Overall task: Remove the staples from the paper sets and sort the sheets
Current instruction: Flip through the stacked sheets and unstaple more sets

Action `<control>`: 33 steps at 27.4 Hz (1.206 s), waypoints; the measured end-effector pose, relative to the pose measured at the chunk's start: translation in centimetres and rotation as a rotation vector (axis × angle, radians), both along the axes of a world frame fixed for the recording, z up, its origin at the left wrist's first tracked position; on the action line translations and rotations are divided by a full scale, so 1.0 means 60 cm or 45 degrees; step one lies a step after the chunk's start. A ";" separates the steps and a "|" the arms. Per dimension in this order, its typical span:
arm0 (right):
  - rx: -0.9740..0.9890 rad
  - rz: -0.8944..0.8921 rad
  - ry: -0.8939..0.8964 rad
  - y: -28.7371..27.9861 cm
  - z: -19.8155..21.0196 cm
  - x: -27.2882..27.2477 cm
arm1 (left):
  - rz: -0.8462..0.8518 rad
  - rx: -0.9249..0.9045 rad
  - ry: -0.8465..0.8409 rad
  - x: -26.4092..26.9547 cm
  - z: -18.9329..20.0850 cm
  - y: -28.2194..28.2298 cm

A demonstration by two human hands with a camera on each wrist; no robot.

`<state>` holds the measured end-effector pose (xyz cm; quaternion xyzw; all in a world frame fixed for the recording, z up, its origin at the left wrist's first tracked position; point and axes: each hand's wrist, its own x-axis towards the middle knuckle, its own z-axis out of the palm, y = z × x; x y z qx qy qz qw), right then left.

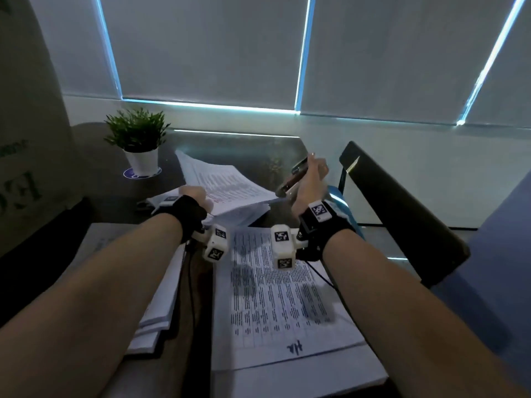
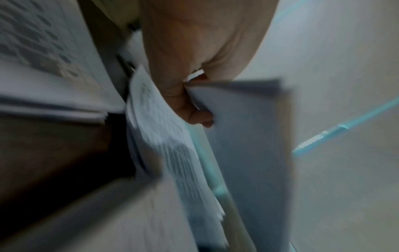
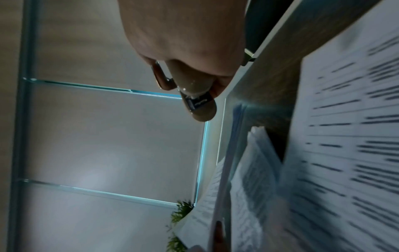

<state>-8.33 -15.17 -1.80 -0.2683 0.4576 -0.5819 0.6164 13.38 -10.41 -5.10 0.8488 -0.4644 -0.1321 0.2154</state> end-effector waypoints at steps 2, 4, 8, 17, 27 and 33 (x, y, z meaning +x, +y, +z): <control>0.104 0.019 0.008 -0.004 -0.035 -0.004 | -0.008 0.121 -0.143 0.054 -0.011 -0.015; 0.197 0.078 0.026 -0.001 -0.054 -0.010 | 0.101 0.081 -0.055 0.123 -0.036 -0.052; 0.255 0.136 -0.169 0.009 -0.077 -0.016 | 0.225 -0.157 -0.079 0.070 -0.021 -0.022; 0.298 0.313 -0.145 0.116 -0.070 -0.066 | -1.350 0.637 -0.544 -0.216 -0.031 0.276; 0.231 0.331 -0.072 0.176 -0.138 -0.089 | -1.374 0.513 -0.898 -0.238 -0.064 0.295; 0.228 0.402 -0.151 0.163 -0.156 -0.111 | -1.026 -0.013 -0.665 -0.212 -0.041 0.295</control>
